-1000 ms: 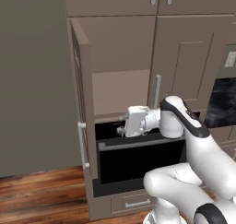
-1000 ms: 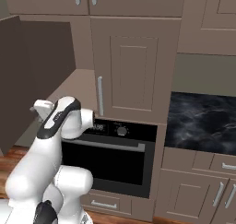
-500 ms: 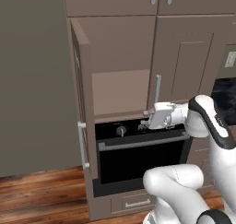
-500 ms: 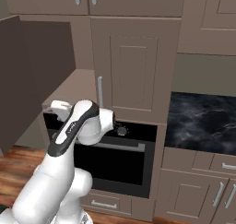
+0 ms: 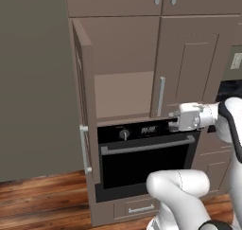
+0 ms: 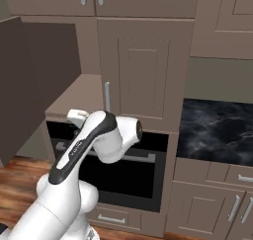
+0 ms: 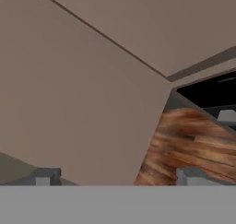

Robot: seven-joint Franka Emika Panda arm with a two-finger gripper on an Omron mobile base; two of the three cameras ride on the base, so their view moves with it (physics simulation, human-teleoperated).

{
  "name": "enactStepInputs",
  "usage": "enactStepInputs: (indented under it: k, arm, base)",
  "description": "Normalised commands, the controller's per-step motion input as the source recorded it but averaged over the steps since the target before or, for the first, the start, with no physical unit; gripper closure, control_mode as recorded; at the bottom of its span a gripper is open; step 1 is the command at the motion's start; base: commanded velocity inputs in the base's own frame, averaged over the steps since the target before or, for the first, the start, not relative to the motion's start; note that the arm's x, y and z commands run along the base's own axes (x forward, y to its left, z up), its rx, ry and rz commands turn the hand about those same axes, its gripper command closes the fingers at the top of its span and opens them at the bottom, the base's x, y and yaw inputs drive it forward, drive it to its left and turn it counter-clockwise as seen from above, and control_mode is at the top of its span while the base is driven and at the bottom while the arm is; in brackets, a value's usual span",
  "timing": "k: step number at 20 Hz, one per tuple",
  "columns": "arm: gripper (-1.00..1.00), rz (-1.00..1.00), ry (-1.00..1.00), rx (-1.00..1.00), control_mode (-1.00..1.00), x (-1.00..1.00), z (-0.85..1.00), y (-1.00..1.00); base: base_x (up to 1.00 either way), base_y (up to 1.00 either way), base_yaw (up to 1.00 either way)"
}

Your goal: Open the cabinet. Pick the spray and place it next to the sink. Then close the cabinet.

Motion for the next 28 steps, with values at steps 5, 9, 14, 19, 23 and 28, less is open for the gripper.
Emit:
enactStepInputs:
  k: [5,9,14,19,23,28]
  arm:
    - [-1.00,-0.29,-0.10,-0.32,-1.00,-0.09,-0.06,-0.05]
    - [-1.00,-0.33,-0.07,-0.38,-1.00,0.00,-0.04,0.00]
    - [-1.00,-0.36,-0.04,-0.36,-1.00,0.00,0.00,0.00]
    - [-1.00,-0.31,-0.01,-0.27,-1.00,0.04,0.08,-0.06]
    - [-1.00,-0.27,0.06,-0.28,-1.00,0.27,0.08,-0.06]
    - [-1.00,-0.09,0.14,-0.14,-1.00,0.43,0.00,-0.15]
  base:
    - [0.00,0.00,0.00]
    - [0.00,0.00,0.00]
    - [0.00,0.00,0.00]
    - [0.00,0.00,0.00]
    - [0.00,0.00,0.00]
    - [0.00,0.00,0.00]
